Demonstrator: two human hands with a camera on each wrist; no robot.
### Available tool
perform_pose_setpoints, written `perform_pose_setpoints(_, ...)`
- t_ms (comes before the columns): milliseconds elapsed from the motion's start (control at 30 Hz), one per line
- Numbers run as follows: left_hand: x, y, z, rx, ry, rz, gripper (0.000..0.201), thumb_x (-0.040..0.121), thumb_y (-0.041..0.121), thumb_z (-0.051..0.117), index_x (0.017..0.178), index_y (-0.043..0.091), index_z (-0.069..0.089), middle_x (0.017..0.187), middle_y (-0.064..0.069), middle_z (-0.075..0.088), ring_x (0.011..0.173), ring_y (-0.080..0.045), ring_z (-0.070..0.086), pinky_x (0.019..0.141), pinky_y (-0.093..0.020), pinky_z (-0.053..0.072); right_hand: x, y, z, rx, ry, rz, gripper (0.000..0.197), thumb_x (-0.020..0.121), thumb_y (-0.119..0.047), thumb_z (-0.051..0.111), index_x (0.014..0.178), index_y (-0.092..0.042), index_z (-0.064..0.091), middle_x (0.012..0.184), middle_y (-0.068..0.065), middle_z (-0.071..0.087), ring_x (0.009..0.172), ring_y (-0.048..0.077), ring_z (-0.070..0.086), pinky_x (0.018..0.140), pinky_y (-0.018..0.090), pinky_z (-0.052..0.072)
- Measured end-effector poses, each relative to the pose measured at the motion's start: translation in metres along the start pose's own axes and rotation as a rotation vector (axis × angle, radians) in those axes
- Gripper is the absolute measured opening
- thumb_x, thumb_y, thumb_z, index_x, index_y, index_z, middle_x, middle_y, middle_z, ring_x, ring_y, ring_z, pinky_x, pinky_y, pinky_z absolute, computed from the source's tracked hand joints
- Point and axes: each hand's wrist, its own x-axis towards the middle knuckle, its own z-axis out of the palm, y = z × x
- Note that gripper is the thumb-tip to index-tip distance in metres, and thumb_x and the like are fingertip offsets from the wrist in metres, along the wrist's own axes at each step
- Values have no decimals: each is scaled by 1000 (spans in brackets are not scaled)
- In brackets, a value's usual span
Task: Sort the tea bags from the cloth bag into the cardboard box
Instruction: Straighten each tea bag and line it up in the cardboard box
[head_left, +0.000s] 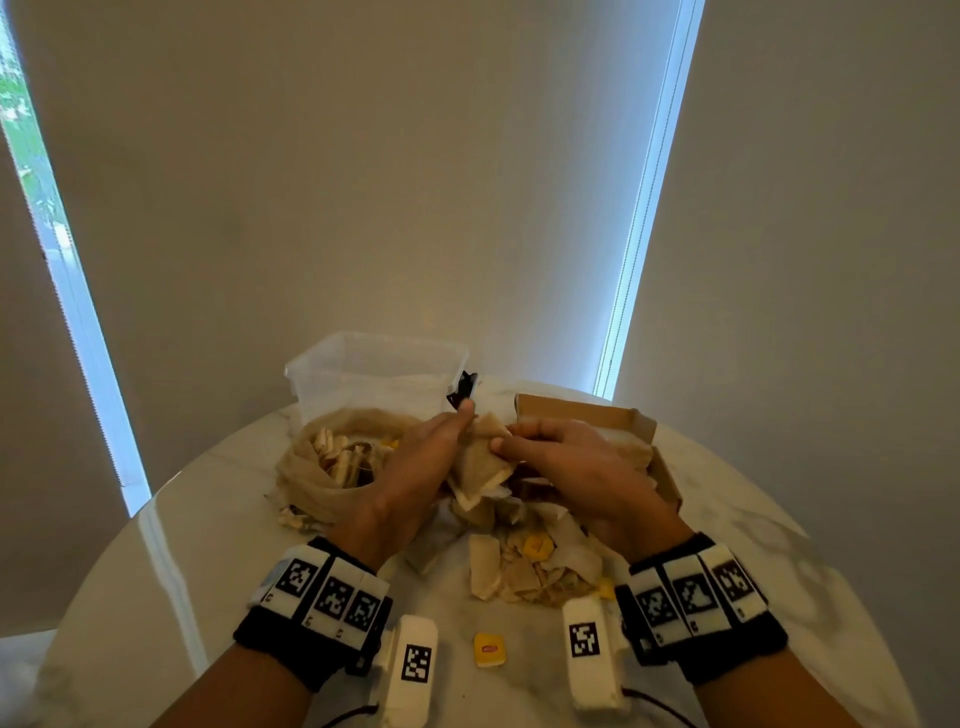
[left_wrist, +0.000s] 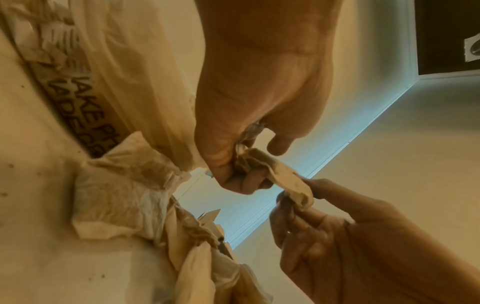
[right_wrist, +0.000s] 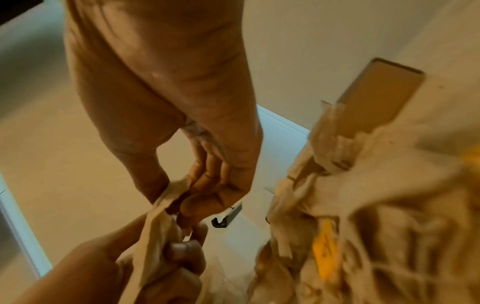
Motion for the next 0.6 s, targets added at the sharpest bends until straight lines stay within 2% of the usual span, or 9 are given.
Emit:
perform_pose_setpoints(133, 4, -6, 0, 33, -62, -20, 34, 105, 44, 59, 123, 19, 73, 119, -13, 74, 112, -33, 71, 98, -57, 59, 1, 19, 5, 103, 62, 8, 26, 94, -36, 78, 116, -22, 76, 110, 4, 80, 104, 25, 76, 91, 42, 65)
perform_pose_setpoints(300, 7, -10, -4, -10, -89, -24, 37, 107, 39, 57, 125, 10, 72, 122, -18, 73, 116, -34, 69, 95, -47, 59, 1, 23, 0, 381, 105, -40, 22, 97, -26, 76, 117, -17, 76, 113, 7, 79, 111, 28, 74, 93, 44, 63)
perform_pose_setpoints(400, 9, -10, -6, -27, -59, -13, 31, 110, 29, 54, 126, 9, 71, 126, -18, 71, 118, -34, 68, 107, -53, 54, -1, 20, -2, 539, 88, 23, 22, 102, -19, 69, 120, -9, 72, 120, 16, 73, 110, 32, 72, 81, 41, 65)
perform_pose_setpoints(433, 9, -10, -6, -22, -51, -5, 28, 110, 25, 53, 125, 9, 71, 126, -18, 71, 119, -35, 68, 107, -55, 54, -2, 21, -2, 574, 82, 39, 22, 103, -18, 66, 123, -7, 69, 124, 19, 70, 110, 34, 71, 77, 41, 65)
perform_pose_setpoints(500, 8, -11, -6, 5, -37, 19, 24, 111, 18, 51, 124, 13, 71, 124, -18, 71, 115, -33, 70, 100, -50, 60, -3, 23, -4, 626, 88, 66, 24, 106, -18, 61, 128, -8, 63, 130, 21, 65, 114, 38, 69, 81, 47, 66)
perform_pose_setpoints(567, 6, -11, -7, 21, -40, 42, 27, 111, 11, 49, 124, 18, 71, 119, -17, 72, 106, -29, 73, 82, -37, 63, -3, 25, -8, 666, 110, 83, 27, 108, -18, 58, 133, -9, 58, 133, 21, 64, 117, 39, 70, 90, 51, 64)
perform_pose_setpoints(600, 5, -11, -8, 25, -41, 54, 30, 111, 8, 47, 123, 20, 71, 117, -18, 73, 104, -28, 74, 75, -32, 61, -3, 25, -12, 681, 115, 85, 28, 108, -17, 57, 136, -10, 55, 135, 21, 64, 114, 39, 72, 88, 50, 65)
